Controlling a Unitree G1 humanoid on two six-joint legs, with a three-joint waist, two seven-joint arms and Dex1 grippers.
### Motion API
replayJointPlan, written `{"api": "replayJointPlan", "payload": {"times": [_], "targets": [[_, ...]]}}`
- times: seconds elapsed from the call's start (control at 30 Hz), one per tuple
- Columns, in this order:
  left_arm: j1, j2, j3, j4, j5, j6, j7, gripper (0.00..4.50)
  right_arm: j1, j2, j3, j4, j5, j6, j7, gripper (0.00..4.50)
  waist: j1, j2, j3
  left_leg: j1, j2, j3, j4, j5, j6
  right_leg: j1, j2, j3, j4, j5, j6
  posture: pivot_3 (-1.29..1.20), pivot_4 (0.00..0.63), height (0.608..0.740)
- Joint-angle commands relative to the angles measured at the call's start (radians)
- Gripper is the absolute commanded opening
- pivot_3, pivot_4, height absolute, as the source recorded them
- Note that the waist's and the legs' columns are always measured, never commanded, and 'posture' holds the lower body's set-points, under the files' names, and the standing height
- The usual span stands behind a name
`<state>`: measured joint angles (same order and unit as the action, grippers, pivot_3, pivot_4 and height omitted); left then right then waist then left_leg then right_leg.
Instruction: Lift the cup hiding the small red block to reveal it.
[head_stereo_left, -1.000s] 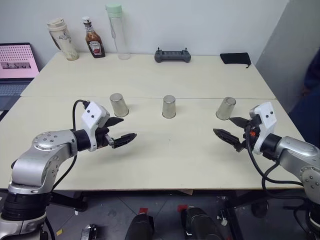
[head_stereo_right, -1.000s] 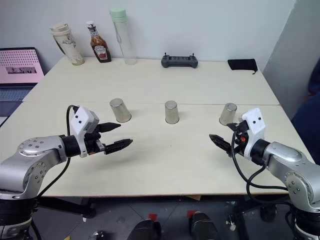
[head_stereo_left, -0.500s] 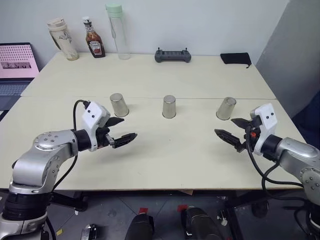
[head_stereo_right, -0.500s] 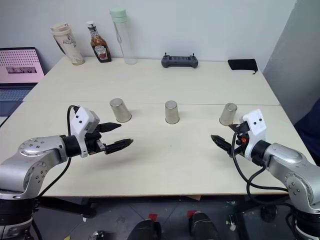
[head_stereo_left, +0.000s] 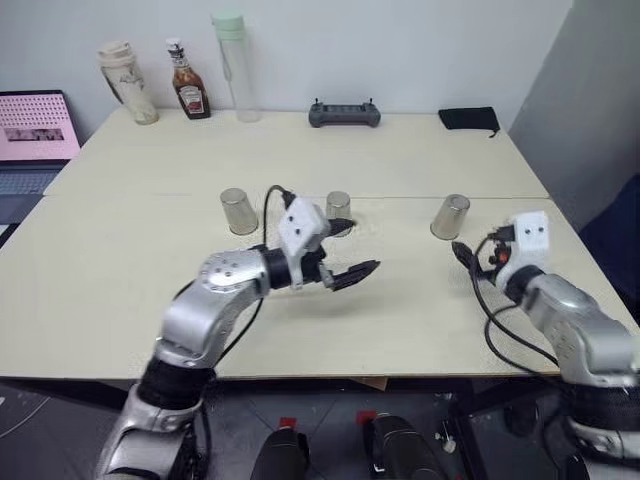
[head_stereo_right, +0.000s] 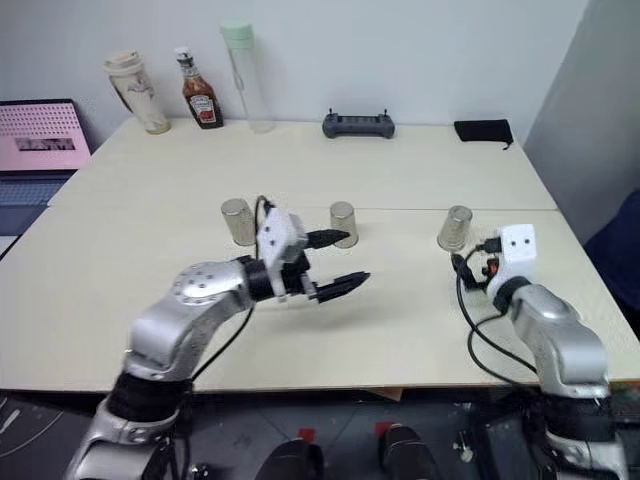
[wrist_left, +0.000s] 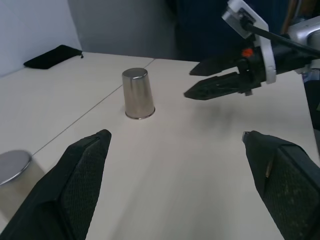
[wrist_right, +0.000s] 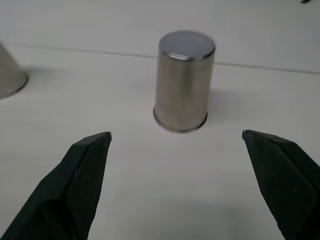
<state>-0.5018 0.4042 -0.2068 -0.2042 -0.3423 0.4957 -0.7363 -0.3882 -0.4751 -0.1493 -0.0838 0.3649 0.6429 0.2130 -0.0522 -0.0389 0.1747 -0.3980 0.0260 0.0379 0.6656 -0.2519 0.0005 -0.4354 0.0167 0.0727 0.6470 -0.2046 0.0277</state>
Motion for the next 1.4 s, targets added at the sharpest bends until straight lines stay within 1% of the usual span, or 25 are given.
{"api": "replayJointPlan", "payload": {"times": [0.03, 0.1, 0.2, 0.3, 0.57, 0.77, 0.83, 0.87, 0.9, 0.93, 0.97, 1.03, 1.07, 1.13, 1.23, 1.33, 1.4], "targets": [[-0.068, -0.062, -0.017, 0.093, 0.047, -0.074, 0.018, 4.50, -0.135, 0.026, -0.010, 0.212, -0.069, -0.141, -0.011, 4.45, 0.000, 0.000, 0.000, -0.001, 0.000, -0.001, -0.001, 0.000, 0.000, -0.001, 0.000, -0.001, 0.000, 0.000, 0.000, 0.00, 0.150, 0.740], [-0.080, -0.082, -0.019, 0.117, 0.055, -0.087, 0.015, 4.50, -0.186, 0.041, 0.003, 0.319, -0.086, -0.192, 0.023, 4.45, 0.001, 0.000, 0.000, -0.002, 0.000, 0.000, 0.000, 0.000, 0.000, -0.001, 0.001, -0.001, 0.000, 0.003, 0.004, 0.00, 0.150, 0.740], [-0.084, -0.100, -0.025, 0.132, 0.064, -0.096, 0.010, 4.50, -0.266, 0.063, 0.013, 0.503, -0.111, -0.291, 0.068, 4.45, -0.001, 0.000, 0.000, -0.002, 0.000, -0.001, -0.003, 0.000, 0.000, -0.002, 0.001, -0.001, -0.001, 0.003, 0.004, 0.00, 0.150, 0.740], [-0.080, -0.109, -0.018, 0.127, 0.060, -0.084, 0.008, 4.50, -0.344, 0.083, -0.008, 0.654, -0.114, -0.364, 0.087, 4.45, -0.002, 0.000, 0.000, -0.003, 0.001, -0.002, -0.003, 0.000, 0.001, -0.002, 0.000, 0.000, -0.001, 0.003, 0.003, 0.00, 0.150, 0.740], [-0.066, -0.107, -0.003, 0.087, 0.047, -0.043, 0.019, 4.50, -0.464, 0.087, 0.007, 0.919, -0.166, -0.526, 0.132, 4.45, -0.004, 0.001, 0.000, -0.002, 0.000, -0.002, -0.002, 0.000, 0.001, -0.002, -0.001, 0.000, -0.001, 0.003, 0.004, 0.00, 0.150, 0.740], [-0.054, -0.090, 0.004, 0.070, 0.052, -0.024, 0.033, 4.50, -0.527, 0.095, 0.007, 1.079, -0.206, -0.621, 0.128, 4.45, -0.005, 0.001, 0.000, -0.002, 0.001, -0.002, -0.003, 0.000, 0.000, -0.002, -0.001, -0.001, 0.000, 0.003, 0.004, 0.00, 0.150, 0.740], [-0.055, -0.089, 0.007, 0.064, 0.049, -0.016, 0.037, 4.50, -0.540, 0.094, 0.005, 1.111, -0.214, -0.656, 0.130, 4.08, -0.005, 0.001, 0.000, -0.002, 0.001, -0.002, -0.003, 0.000, 0.000, -0.002, -0.001, -0.001, 0.000, 0.003, 0.004, 0.00, 0.150, 0.740], [-0.054, -0.090, 0.006, 0.062, 0.049, -0.014, 0.039, 4.50, -0.544, 0.094, 0.005, 1.125, -0.217, -0.677, 0.141, 3.97, -0.005, 0.001, 0.000, -0.002, 0.001, -0.002, -0.003, 0.000, 0.000, -0.002, -0.001, 0.000, -0.001, 0.003, 0.004, 0.00, 0.150, 0.740], [-0.053, -0.090, 0.006, 0.061, 0.050, -0.012, 0.041, 4.50, -0.547, 0.094, 0.005, 1.137, -0.220, -0.692, 0.151, 3.78, -0.005, 0.001, 0.000, -0.002, 0.000, -0.002, -0.003, 0.000, 0.000, -0.002, -0.001, 0.000, -0.001, 0.003, 0.003, 0.00, 0.150, 0.740], [-0.052, -0.090, 0.005, 0.059, 0.050, -0.012, 0.041, 4.50, -0.550, 0.095, 0.004, 1.146, -0.220, -0.701, 0.157, 3.44, -0.005, 0.001, 0.000, -0.002, 0.000, -0.002, -0.003, 0.000, 0.000, -0.002, -0.001, 0.000, -0.001, 0.003, 0.003, 0.00, 0.150, 0.740], [-0.053, -0.089, 0.005, 0.059, 0.052, -0.011, 0.042, 4.50, -0.554, 0.094, 0.006, 1.153, -0.226, -0.711, 0.162, 3.31, -0.005, 0.001, 0.000, -0.002, 0.000, -0.002, -0.003, 0.000, 0.000, -0.002, -0.001, 0.000, -0.001, 0.003, 0.003, 0.00, 0.150, 0.740], [-0.050, -0.078, -0.008, 0.067, 0.073, -0.037, 0.035, 4.50, -0.560, 0.092, 0.012, 1.148, -0.233, -0.717, 0.186, 2.77, -0.005, 0.001, 0.000, -0.002, 0.000, -0.002, -0.003, 0.000, 0.000, -0.002, -0.001, 0.000, -0.001, 0.003, 0.003, 0.00, 0.150, 0.740], [-0.048, -0.078, -0.010, 0.067, 0.074, -0.039, 0.035, 4.50, -0.562, 0.090, 0.014, 1.143, -0.237, -0.719, 0.192, 2.66, -0.005, 0.001, 0.000, -0.002, 0.000, -0.002, -0.003, 0.000, 0.000, -0.002, -0.001, 0.000, -0.001, 0.003, 0.003, 0.00, 0.150, 0.740], [-0.043, -0.083, -0.008, 0.064, 0.065, -0.031, 0.034, 4.50, -0.561, 0.087, 0.010, 1.095, -0.227, -0.700, 0.207, 2.66, -0.006, 0.001, 0.000, -0.002, 0.001, -0.002, -0.003, 0.000, 0.000, -0.002, -0.001, 0.000, 0.000, 0.003, 0.004, 0.00, 0.150, 0.740], [-0.040, -0.091, -0.007, 0.053, 0.049, -0.015, 0.029, 4.50, -0.536, 0.079, 0.004, 0.943, -0.206, -0.619, 0.214, 2.66, -0.006, 0.002, 0.001, -0.002, 0.001, -0.002, -0.003, 0.000, 0.000, -0.002, -0.001, 0.000, 0.000, 0.003, 0.003, 0.00, 0.150, 0.740], [-0.042, -0.090, -0.004, 0.065, 0.054, -0.019, 0.024, 4.50, -0.478, 0.073, 0.006, 0.657, -0.172, -0.421, 0.205, 2.66, -0.003, 0.003, 0.001, -0.003, 0.001, -0.002, -0.003, 0.000, 0.000, -0.002, -0.001, -0.001, 0.000, 0.003, 0.003, 0.00, 0.150, 0.740], [-0.042, -0.092, -0.008, 0.077, 0.059, -0.026, 0.018, 4.50, -0.435, 0.064, 0.002, 0.477, -0.173, -0.301, 0.160, 2.66, -0.001, 0.003, 0.001, -0.003, 0.001, -0.003, -0.003, 0.000, 0.000, -0.002, -0.001, -0.001, 0.000, 0.003, 0.003, 0.00, 0.150, 0.740]]}}
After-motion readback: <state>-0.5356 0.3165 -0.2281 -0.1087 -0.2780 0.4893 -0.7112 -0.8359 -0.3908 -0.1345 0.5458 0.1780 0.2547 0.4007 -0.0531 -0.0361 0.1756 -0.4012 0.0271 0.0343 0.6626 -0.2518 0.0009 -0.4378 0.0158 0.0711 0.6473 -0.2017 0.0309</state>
